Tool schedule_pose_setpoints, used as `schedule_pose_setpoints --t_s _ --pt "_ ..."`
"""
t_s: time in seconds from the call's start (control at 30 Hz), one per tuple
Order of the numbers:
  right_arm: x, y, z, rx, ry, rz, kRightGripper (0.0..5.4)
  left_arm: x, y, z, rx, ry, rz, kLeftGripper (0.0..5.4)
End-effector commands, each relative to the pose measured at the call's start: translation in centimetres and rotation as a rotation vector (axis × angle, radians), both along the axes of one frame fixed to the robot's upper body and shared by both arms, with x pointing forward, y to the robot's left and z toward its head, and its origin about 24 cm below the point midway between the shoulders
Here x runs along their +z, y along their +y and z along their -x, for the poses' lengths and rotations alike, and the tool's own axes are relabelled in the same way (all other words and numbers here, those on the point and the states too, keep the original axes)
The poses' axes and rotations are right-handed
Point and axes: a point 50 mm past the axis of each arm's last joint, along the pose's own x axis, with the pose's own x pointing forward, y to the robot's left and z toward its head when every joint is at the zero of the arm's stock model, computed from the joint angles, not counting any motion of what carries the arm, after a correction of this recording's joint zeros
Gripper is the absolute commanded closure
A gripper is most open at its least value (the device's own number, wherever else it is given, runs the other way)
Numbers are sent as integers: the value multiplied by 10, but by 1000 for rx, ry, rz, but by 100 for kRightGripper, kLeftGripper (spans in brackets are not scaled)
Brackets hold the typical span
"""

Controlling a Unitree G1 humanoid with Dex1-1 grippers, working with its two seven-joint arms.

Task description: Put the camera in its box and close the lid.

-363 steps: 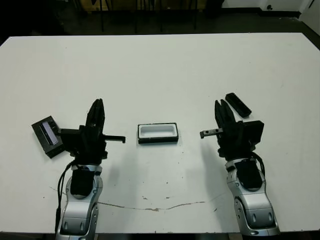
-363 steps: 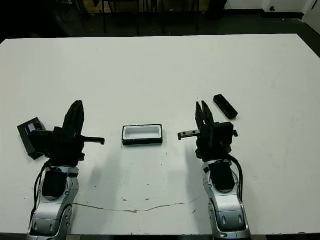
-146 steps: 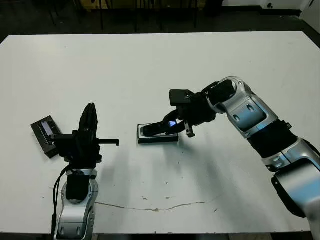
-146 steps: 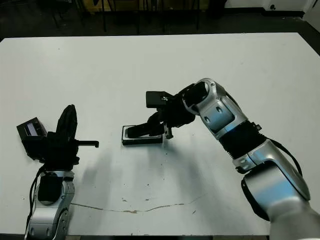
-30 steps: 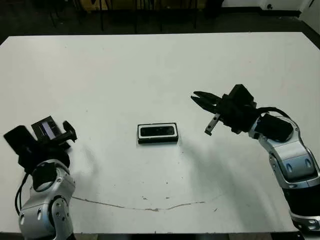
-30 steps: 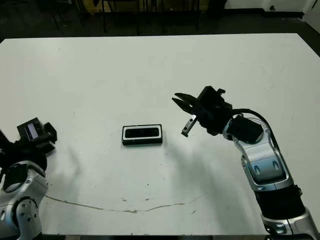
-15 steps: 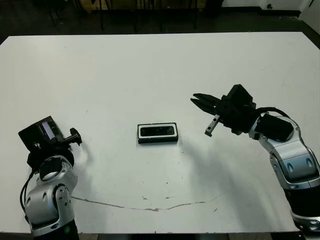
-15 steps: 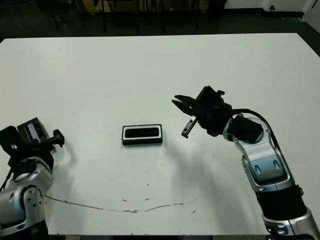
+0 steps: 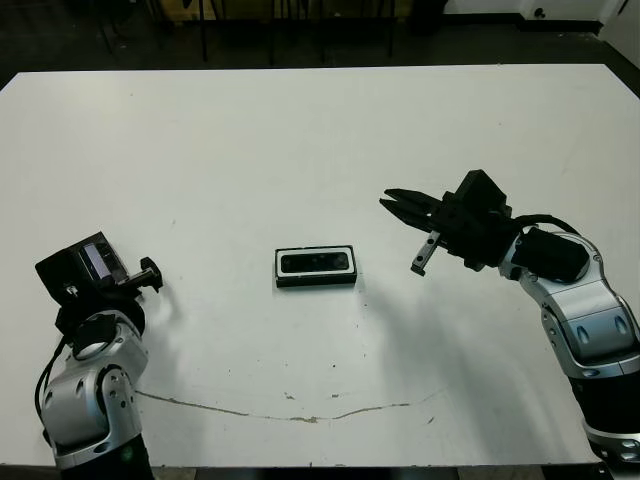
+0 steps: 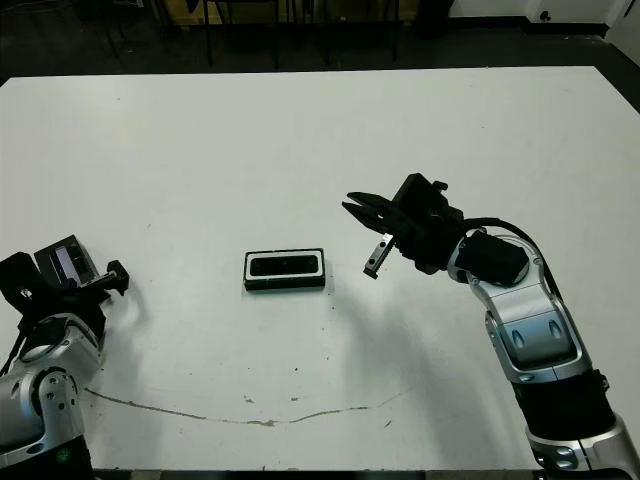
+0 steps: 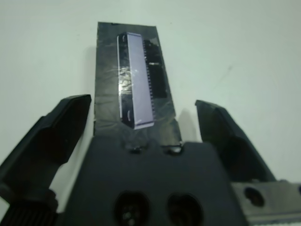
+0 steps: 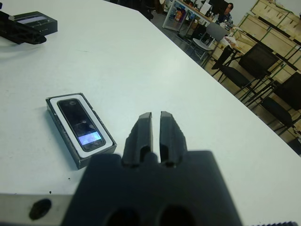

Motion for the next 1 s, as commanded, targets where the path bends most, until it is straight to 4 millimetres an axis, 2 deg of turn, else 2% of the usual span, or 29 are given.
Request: schedule_pose_setpoints --t_s 0.03,0.3,0.7,0.83,1.0 --pt "-3 -4 1 1 18 11 540 -15 0 4 -26 63 65 1" --pt "-5 -6 2 9 26 -3 540 -18 1 5 7 65 122 1" --pt "-6 -7 2 11 31 -6 540 -26 2 4 251 22 212 1" --pt "-4 -7 2 9 22 9 540 -26 1 3 260 74 165 47" --pt "-4 -8 2 11 26 7 540 -29 1 9 171 150 134 144"
